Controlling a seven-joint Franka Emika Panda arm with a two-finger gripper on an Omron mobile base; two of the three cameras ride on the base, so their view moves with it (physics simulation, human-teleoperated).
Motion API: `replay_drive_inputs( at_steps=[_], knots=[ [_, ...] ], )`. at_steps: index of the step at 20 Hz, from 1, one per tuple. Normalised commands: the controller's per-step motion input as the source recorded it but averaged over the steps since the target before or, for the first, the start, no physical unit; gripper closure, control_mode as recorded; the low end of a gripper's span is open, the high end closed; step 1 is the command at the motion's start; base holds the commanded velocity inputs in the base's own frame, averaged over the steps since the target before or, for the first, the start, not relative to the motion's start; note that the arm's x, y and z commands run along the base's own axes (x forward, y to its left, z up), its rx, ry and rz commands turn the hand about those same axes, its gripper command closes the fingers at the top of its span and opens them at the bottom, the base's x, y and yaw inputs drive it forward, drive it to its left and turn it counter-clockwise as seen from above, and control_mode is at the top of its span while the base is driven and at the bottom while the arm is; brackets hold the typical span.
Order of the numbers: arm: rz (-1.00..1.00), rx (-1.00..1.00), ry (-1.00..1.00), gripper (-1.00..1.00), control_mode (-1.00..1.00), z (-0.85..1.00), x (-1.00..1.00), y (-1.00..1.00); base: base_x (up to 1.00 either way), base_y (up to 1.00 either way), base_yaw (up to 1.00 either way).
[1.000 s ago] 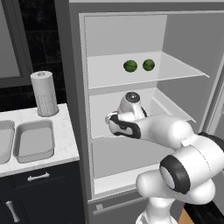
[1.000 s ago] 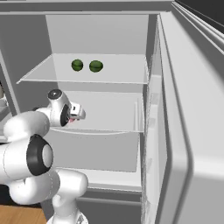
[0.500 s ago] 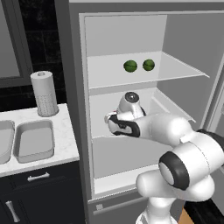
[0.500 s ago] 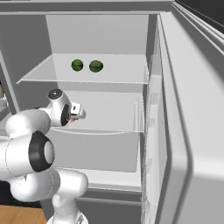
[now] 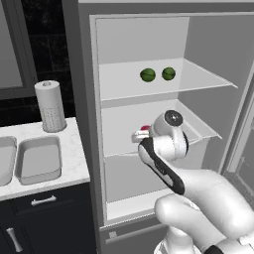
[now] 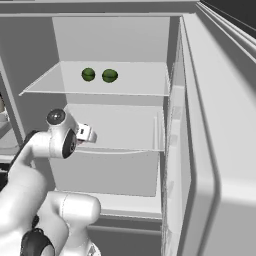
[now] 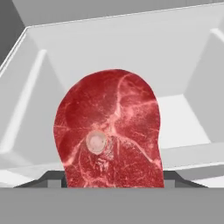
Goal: Place one avocado and one steak in each tupperware on the nearby counter, to pack two identical lunches.
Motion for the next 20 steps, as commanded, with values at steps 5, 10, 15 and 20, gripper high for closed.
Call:
replay_drive_inputs(
  at_steps=[5,10,15,20],
  knots=[
    [-0.15,0.09,0.0,1.0,-1.0,0.88,-1.0,-0.32,0.0,0.0,0.0],
    [-0.11,0.07,0.13,1.0,-1.0,0.79,-1.0,-0.23,0.0,0.0,0.0],
    [-0.01,0.0,0.11,1.0,1.0,0.16,-0.4,0.0,-0.6,0.0,0.0],
    [0.0,0.0,0.0,1.0,1.0,0.0,0.0,0.0,-0.96,0.65,0.0]
  ],
)
